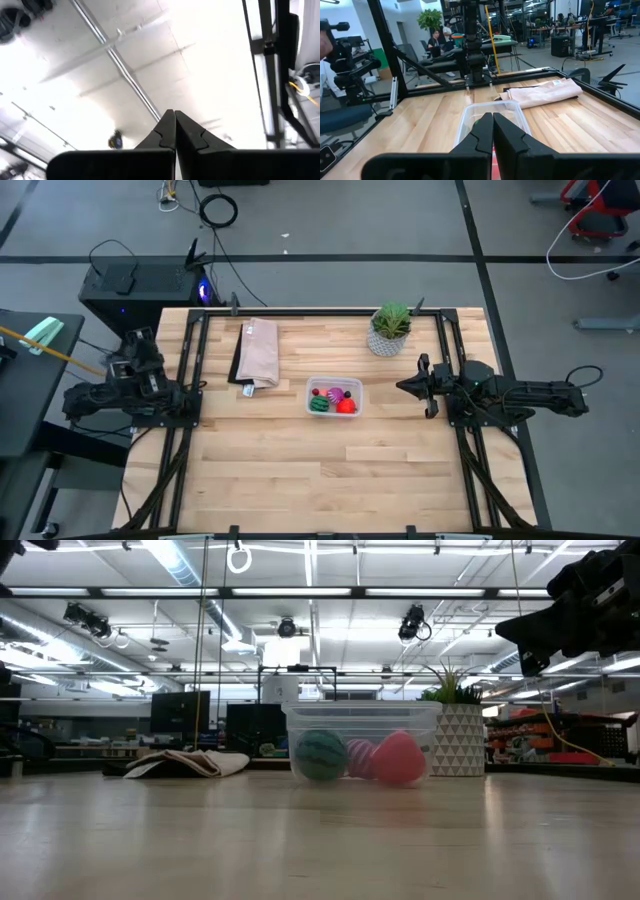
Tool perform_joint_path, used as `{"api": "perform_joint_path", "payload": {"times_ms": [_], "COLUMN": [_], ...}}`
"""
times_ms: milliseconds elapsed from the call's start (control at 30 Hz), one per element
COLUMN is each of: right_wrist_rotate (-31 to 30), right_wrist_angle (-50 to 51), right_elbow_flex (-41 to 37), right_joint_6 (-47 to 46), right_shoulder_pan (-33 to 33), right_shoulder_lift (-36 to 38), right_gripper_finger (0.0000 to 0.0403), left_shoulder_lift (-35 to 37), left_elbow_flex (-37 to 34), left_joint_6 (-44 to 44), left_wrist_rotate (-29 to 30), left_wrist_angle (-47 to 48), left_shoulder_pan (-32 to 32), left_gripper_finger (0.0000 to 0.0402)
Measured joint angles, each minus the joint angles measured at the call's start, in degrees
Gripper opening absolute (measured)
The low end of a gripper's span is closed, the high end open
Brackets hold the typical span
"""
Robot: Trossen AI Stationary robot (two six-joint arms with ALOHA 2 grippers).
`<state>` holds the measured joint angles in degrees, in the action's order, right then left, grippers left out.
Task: Pick and placing Produce into tupperware
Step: Return to Home Position
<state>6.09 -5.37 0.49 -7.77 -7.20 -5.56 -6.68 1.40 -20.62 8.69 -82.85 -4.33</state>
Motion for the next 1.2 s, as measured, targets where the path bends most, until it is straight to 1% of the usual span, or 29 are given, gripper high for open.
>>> {"api": "perform_joint_path", "payload": {"times_ms": [100, 233, 300, 433, 567, 633, 700, 767, 1000, 1133, 1200], "right_wrist_rotate": [0.0, 0.0, 0.0, 0.0, 0.0, 0.0, 0.0, 0.0, 0.0, 0.0, 0.0], "right_wrist_angle": [0.0, 0.0, 0.0, 0.0, 0.0, 0.0, 0.0, 0.0, 0.0, 0.0, 0.0], "right_elbow_flex": [0.0, 0.0, 0.0, 0.0, 0.0, 0.0, 0.0, 0.0, 0.0, 0.0, 0.0], "right_joint_6": [0.0, 0.0, 0.0, 0.0, 0.0, 0.0, 0.0, 0.0, 0.0, 0.0, 0.0], "right_shoulder_pan": [0.0, 0.0, 0.0, 0.0, 0.0, 0.0, 0.0, 0.0, 0.0, 0.0, 0.0], "right_shoulder_lift": [0.0, 0.0, 0.0, 0.0, 0.0, 0.0, 0.0, 0.0, 0.0, 0.0, 0.0], "right_gripper_finger": [0.0017, 0.0017, 0.0017, 0.0017, 0.0017, 0.0017, 0.0017, 0.0017, 0.0017, 0.0017, 0.0017], "left_shoulder_lift": [0.0, 0.0, 0.0, 0.0, -0.1, -0.1, -0.1, -0.1, -0.1, -0.1, -0.5], "left_elbow_flex": [-0.9, -0.9, -0.9, -0.9, -0.9, -0.9, -0.9, -0.9, -0.9, -0.9, -0.9], "left_joint_6": [2.8, 6.3, 9.4, 17.9, 26.0, 28.3, 29.4, 29.8, 30.0, 30.0, 29.2], "left_wrist_rotate": [0.0, -0.2, 0.4, 0.5, 0.6, 0.2, -0.7, -1.3, -1.4, -1.7, -2.1], "left_wrist_angle": [1.4, 9.6, 15.0, 33.0, 54.5, 63.5, 69.6, 72.6, 74.6, 80.6, 80.3], "left_shoulder_pan": [0.0, 0.0, 0.0, 0.0, 0.0, 0.0, 0.0, 0.0, 0.0, 0.0, 0.0], "left_gripper_finger": [0.0001, 0.0001, 0.0001, 0.0001, 0.0001, 0.0001, 0.0001, 0.0002, 0.0001, 0.0001, 0.0002]}}
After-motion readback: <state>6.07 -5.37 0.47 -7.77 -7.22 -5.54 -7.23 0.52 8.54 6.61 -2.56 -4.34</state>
